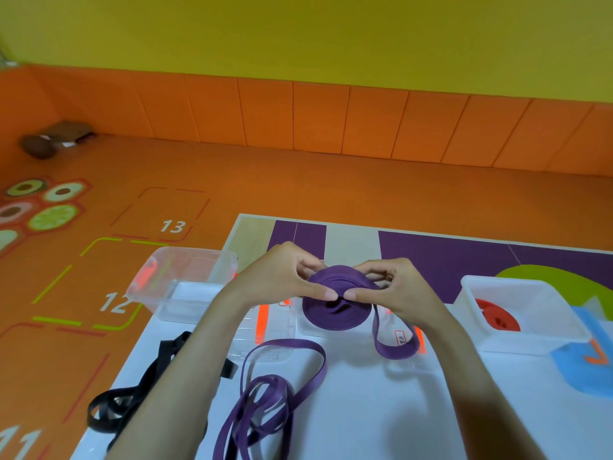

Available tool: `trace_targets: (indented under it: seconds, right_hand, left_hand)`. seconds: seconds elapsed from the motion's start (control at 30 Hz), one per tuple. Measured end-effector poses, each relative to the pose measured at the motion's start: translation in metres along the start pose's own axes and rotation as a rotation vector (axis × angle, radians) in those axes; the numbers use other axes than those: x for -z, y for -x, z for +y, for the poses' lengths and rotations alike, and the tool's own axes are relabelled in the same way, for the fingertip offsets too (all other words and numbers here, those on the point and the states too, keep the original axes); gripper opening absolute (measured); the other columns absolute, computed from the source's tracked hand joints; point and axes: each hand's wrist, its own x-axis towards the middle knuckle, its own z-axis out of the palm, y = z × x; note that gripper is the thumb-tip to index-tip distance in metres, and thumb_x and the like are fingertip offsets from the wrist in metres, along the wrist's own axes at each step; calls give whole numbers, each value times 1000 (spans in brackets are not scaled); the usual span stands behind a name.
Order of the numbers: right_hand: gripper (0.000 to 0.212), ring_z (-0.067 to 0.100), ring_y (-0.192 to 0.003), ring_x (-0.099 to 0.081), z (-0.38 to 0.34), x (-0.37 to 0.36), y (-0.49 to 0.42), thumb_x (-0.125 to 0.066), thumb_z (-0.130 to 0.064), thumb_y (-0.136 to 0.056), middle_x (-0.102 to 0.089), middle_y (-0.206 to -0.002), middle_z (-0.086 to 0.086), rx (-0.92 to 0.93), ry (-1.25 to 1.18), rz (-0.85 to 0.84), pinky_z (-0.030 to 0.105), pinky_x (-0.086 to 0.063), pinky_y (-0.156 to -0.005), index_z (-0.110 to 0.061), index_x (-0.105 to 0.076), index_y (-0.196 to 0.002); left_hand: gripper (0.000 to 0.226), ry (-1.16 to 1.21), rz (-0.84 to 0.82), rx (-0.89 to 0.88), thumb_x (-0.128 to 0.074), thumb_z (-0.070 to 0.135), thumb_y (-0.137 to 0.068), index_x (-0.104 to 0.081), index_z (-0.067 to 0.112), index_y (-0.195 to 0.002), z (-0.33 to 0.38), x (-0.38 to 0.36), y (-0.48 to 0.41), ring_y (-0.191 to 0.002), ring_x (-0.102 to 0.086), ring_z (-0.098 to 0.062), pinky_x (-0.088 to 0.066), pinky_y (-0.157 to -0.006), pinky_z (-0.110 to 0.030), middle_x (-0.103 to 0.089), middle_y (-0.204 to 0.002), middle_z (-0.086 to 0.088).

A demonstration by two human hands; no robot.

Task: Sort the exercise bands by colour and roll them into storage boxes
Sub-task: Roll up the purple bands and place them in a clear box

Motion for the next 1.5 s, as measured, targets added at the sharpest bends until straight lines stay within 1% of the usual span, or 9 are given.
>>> trace_targets:
  seconds: [0.3, 0.47, 0.57, 0.7, 0.87, 0.93, 1.07, 1.23, 1.5]
  right_hand:
    - [24, 20, -92, -78, 3, 7, 0, -83, -6, -84, -81, -99, 2, -22, -75, 21, 23, -59, -78, -10, -79, -107]
    - [21, 24, -90, -78, 18, 14, 5, -86, -8, -77, -81, -94, 7, -30, -141, 156, 25, -61, -77, -16, -82, -96]
    - [30, 25, -93, -78, 27, 9, 9, -85, -14, -74, -81, -100, 7, -14, -236, 200, 26, -61, -78, -26, -84, -101]
    - [40, 20, -108, -75, 34, -8, 10, -73, -4, -91, -78, -118, 4, 3, -342, 247, 28, -61, -85, -17, -72, -128]
    - [39, 25, -105, -76, 34, -27, 4, -75, -6, -90, -79, -114, 8, 9, -442, 393, 34, -63, -85, -13, -73, -128]
    - [36, 26, -100, -78, 34, -23, 5, -79, -7, -87, -80, -107, 8, 3, -380, 415, 33, -63, -82, -14, -76, -122]
    - [32, 21, -99, -77, 30, -1, 5, -86, -7, -82, -81, -102, 0, 7, -129, 287, 30, -62, -87, -16, -78, -112]
    - [32, 22, -92, -78, 17, 6, -3, -88, -3, -79, -79, -95, 5, 33, -46, 131, 29, -62, -81, -11, -72, -105]
    - [22, 22, -100, -75, 27, 0, 5, -84, -9, -84, -77, -101, 5, 45, -162, 216, 29, -60, -84, -10, -70, -101]
  left_hand:
    - [23, 13, 76, -52, -89, 22, -86, -82, 18, -107, -3, -2, 1, -91, -78, -15, -62, -90, -37, -82, -98, 4]
    - [21, 122, 146, -44, -89, 16, -84, -82, 13, -104, -13, 0, 6, -81, -75, -15, -60, -76, -28, -82, -93, -4]
    - [23, 314, 225, -33, -87, 11, -84, -81, 11, -106, -19, -3, 7, -90, -78, -26, -63, -79, -33, -81, -98, -10]
    - [23, 459, 352, 1, -84, 8, -85, -80, 9, -108, -27, -11, 5, -87, -78, -26, -65, -79, -38, -81, -94, -11]
    - [28, 627, 409, 41, -84, 15, -84, -78, 8, -110, -36, -34, 2, -94, -77, -29, -65, -83, -41, -80, -103, -15]
    - [27, 629, 383, 69, -83, 14, -87, -75, 8, -112, -41, -38, 3, -97, -76, -30, -64, -79, -36, -80, -105, -14]
    - [32, 320, 200, 42, -86, 28, -87, -75, 24, -117, -39, -26, 3, -110, -72, -22, -57, -98, -38, -79, -111, 2]
    - [20, 93, 115, -22, -89, 27, -85, -81, 18, -100, -11, -16, -15, -90, -76, -24, -59, -86, -45, -81, -94, -1]
    - [27, 395, 130, 161, -90, 21, -81, -82, 15, -106, -14, -19, -18, -94, -78, -31, -62, -86, -42, -81, -99, -11]
